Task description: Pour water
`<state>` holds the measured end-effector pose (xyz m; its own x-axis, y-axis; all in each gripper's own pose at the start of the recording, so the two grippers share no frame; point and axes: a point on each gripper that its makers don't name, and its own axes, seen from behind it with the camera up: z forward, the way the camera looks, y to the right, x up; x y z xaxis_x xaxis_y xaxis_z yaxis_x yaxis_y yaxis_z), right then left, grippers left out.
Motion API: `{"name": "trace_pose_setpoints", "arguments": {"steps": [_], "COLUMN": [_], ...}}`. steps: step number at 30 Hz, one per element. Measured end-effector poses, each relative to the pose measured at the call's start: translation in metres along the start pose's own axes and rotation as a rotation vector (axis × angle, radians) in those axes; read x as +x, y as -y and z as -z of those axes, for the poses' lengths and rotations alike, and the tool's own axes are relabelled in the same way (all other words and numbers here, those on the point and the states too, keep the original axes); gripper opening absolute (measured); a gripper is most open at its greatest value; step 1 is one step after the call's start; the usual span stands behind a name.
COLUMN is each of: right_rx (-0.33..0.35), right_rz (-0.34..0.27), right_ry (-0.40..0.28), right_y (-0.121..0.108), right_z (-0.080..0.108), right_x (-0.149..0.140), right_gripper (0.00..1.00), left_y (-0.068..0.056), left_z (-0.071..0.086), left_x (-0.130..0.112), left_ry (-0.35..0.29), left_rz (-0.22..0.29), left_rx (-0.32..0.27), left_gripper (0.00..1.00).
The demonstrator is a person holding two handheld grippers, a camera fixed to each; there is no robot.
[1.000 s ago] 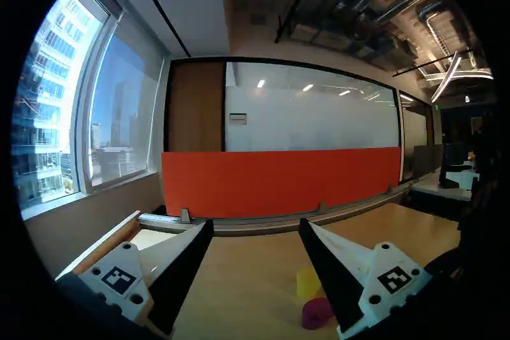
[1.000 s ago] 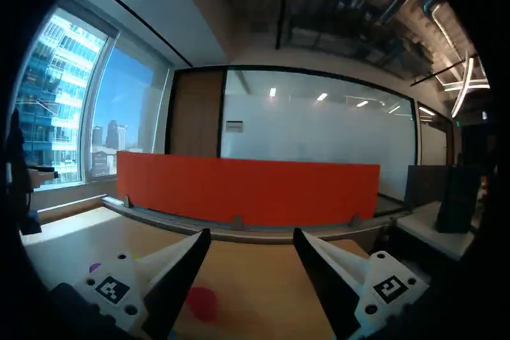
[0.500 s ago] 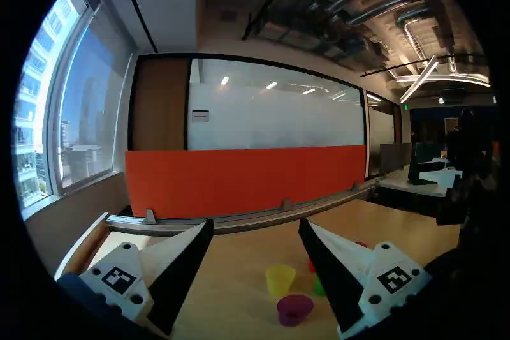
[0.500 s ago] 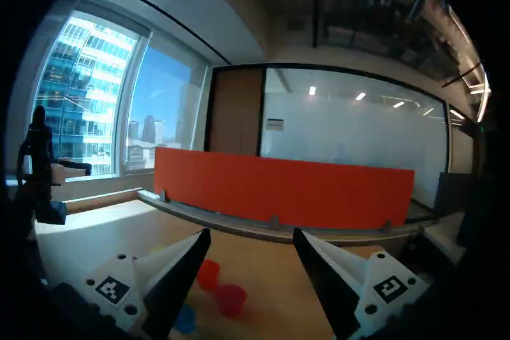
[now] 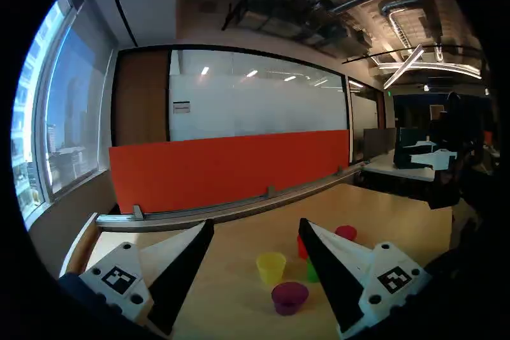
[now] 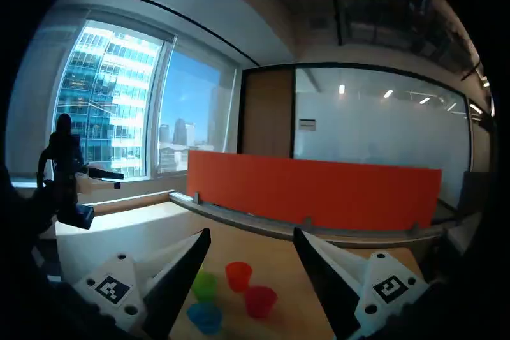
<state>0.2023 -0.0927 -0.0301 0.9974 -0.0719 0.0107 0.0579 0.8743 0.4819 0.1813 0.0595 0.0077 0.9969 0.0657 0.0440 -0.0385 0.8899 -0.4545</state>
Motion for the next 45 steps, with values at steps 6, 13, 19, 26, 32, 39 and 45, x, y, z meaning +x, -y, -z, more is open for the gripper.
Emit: {"name": "trace_pose_setpoints", "arguments": {"steps": [6,13,19,26,32,39,45], "right_rx": [0.042,0.078,0.099,0.125,0.140,0.158,0.179], "right_rz": [-0.001,0.017,0.027,0.033,0.038,0.033,0.033], "right_ry": [0.039,0.109,0.154,0.188,0.208,0.242,0.284], "right_y": [0.009,0.015,0.018,0.022,0.024,0.027,0.032], "right_z": [-0.001,0.000,0.001,0.001,-0.001,-0.003,-0.005], "right_x": [-0.007,-0.030,-0.045,-0.058,-0.069,-0.096,-0.120], "right_gripper": [1.00,1.00,1.00,1.00,1.00,1.00,1.00], "left_y": [-0.003,-0.014,-0.025,-0.036,-0.046,-0.053,-0.061], "left_z": [-0.002,-0.003,-0.002,0.000,-0.002,-0.009,-0.014], "left_x": [-0.012,-0.028,-0.034,-0.042,-0.056,-0.075,-0.088], "left_ry": [0.035,0.076,0.094,0.117,0.143,0.182,0.201], "left_rz": [-0.013,-0.011,-0.008,-0.028,-0.041,-0.044,-0.031], "left_rx": [-0.024,-0.076,-0.130,-0.178,-0.209,-0.222,-0.240], "left_gripper": [0.99,0.99,0.99,0.99,0.99,0.99,0.99]}}
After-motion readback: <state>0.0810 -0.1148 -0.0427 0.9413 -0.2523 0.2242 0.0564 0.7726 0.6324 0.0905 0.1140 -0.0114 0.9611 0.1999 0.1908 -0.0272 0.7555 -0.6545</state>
